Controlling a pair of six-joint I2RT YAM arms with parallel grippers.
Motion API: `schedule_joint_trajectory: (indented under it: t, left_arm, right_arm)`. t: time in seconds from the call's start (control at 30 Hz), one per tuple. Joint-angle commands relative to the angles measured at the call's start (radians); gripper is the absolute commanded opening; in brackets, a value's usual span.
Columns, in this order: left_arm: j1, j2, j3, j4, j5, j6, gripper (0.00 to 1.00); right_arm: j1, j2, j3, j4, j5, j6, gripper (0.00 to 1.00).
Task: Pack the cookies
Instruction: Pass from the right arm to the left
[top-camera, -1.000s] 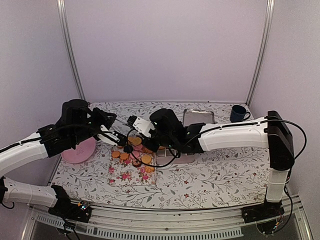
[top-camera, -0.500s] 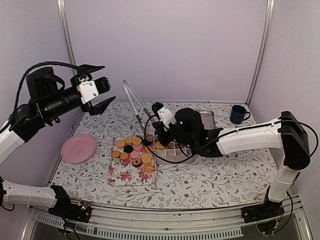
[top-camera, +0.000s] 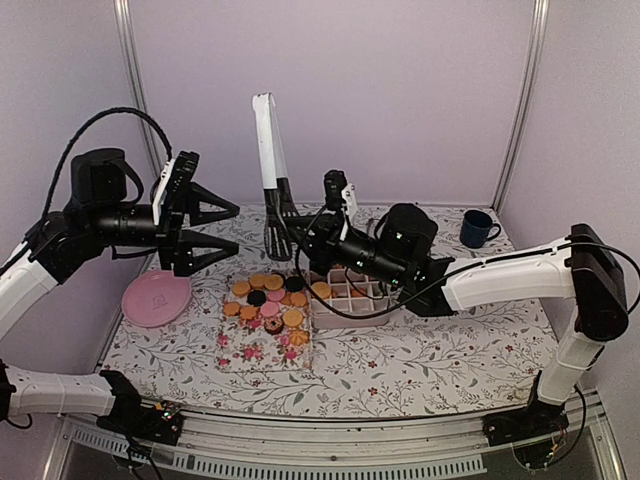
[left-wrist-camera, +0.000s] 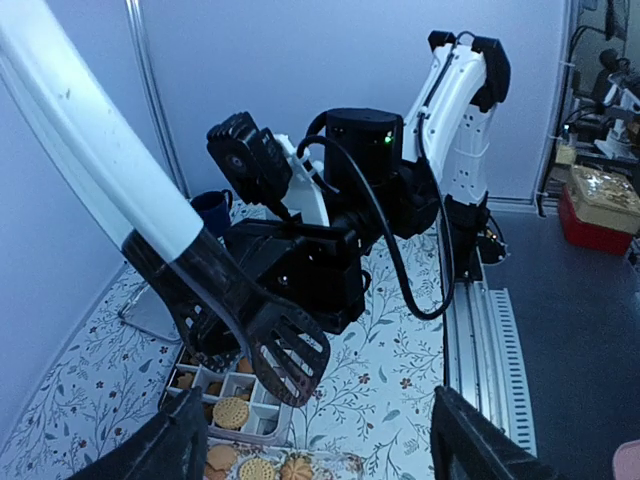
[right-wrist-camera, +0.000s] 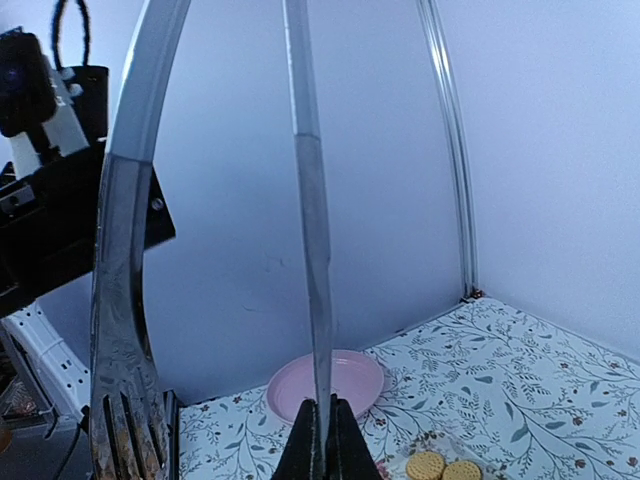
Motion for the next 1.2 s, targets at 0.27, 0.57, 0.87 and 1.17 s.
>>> schedule_joint_trajectory:
  t: [0.27,0.57,0.87,1.17]
  left_arm:
    - [0.091,-0.021,-0.183,0.33,0.338,-0.408,0.59]
    - [0.101,-0.012,-0.229,0.384,0.381,-0.47,0.48]
    - [0.13,0.003,-0.249,0.422,0.423,-0.507,0.24]
    - [0.132,0.015,-0.26,0.466,0.489,-0.52,0.12]
  right_arm:
    - [0.045,0.077,0.081,0.194,-0.105,0.06,0.0]
    - [0.068,0.163,0.177,0.225,-0.113,0.076,0.0]
    - [0.08,0.192,0.21,0.227,-0.113,0.069,0.0]
    - [0.087,0.23,0.233,0.221,-0.115,0.063,0.0]
